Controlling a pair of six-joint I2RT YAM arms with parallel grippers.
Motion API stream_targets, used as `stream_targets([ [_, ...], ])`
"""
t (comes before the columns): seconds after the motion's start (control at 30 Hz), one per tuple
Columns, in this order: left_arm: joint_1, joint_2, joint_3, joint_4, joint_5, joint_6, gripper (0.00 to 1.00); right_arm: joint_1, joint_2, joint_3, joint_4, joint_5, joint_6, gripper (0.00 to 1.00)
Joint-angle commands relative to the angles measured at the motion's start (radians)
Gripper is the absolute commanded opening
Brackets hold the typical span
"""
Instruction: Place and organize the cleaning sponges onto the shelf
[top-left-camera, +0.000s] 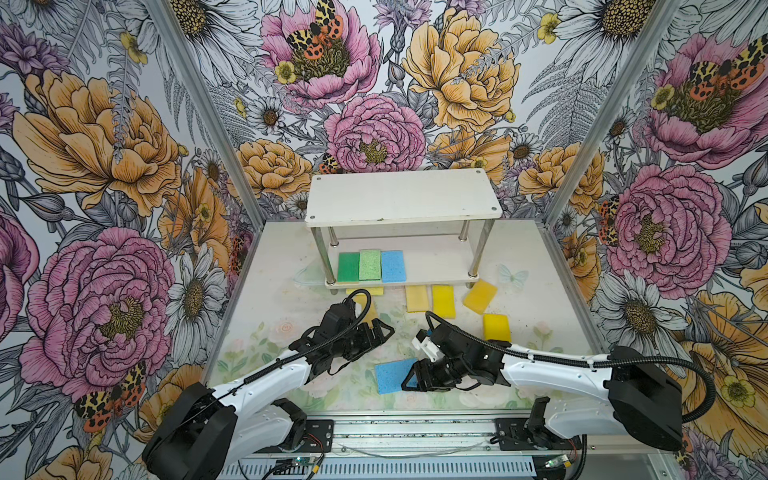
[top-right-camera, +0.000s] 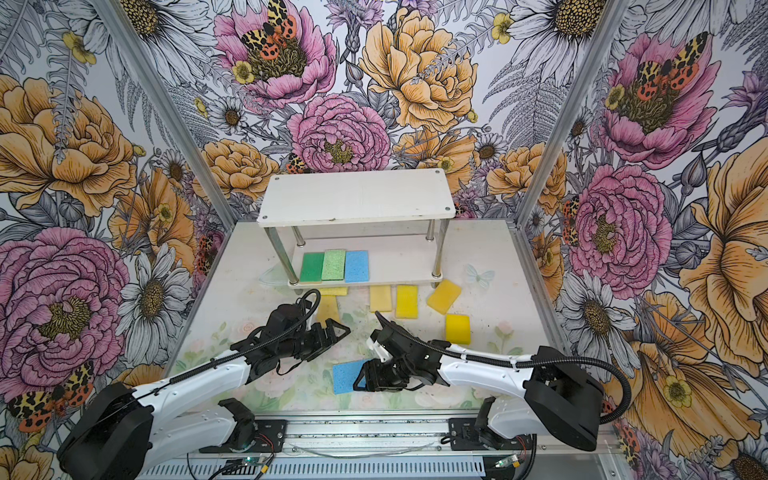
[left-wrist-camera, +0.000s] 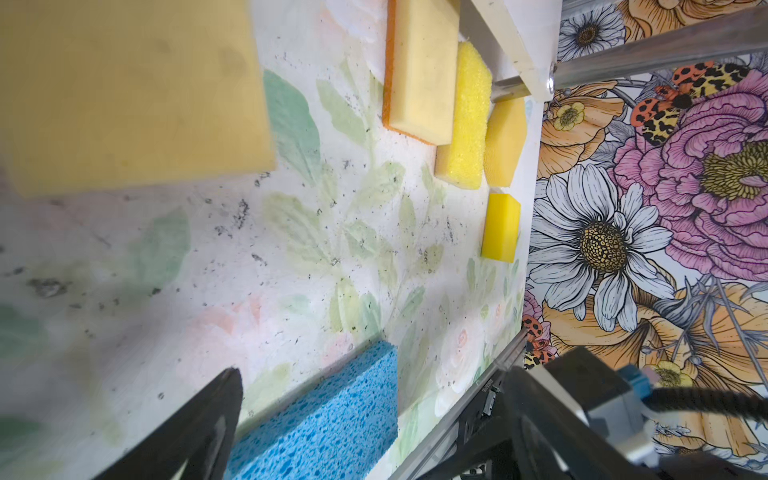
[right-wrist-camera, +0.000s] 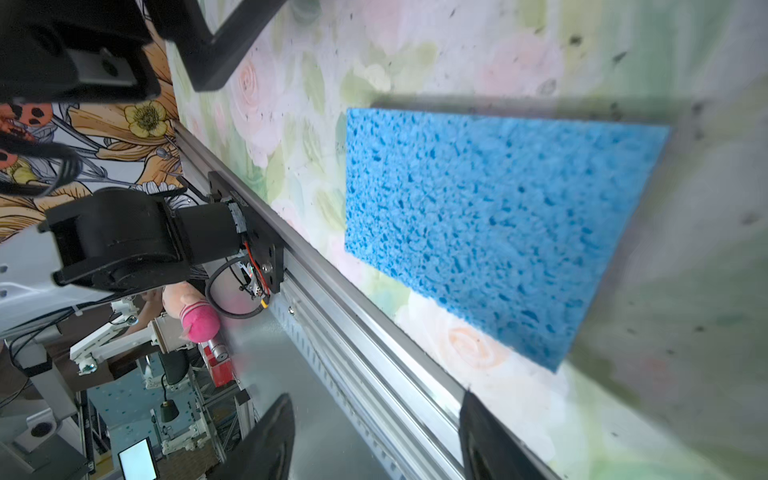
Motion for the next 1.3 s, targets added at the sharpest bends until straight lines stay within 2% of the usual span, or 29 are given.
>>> stream_targets([
  [0.0,-0.013,0.022,-0.001,0.083,0.017,-0.017,0.99,0.047,0.057,0.022,0.004,-0.017,0.019,0.65],
  [0.23,-0.024,0.055,-0.022,0.133,0.02,-0.035,0.99,0.049,0.17,0.05,0.022,0.007,-0.013,0.65],
  [0.53,-0.048,0.104,-0.078,0.222,0.037,-0.073,0.98,-0.041,0.219,0.069,0.076,0.046,-0.038,0.65],
  [0.63,-0.064,0.104,-0.085,0.228,0.031,-0.083,0.94,-0.086,0.222,0.082,0.081,0.057,-0.057,0.65],
  [0.93,-0.2,0.146,-0.117,0.369,-0.042,-0.21,0.7,-0.149,0.286,0.147,0.12,0.064,-0.088,0.65],
  [1.07,-0.239,0.175,-0.116,0.415,-0.066,-0.248,0.67,-0.149,0.302,0.144,0.143,0.072,-0.08,0.65],
  [1.27,-0.216,0.137,-0.134,0.415,-0.071,-0.262,0.69,-0.15,0.265,0.1,0.141,0.124,-0.067,0.62],
])
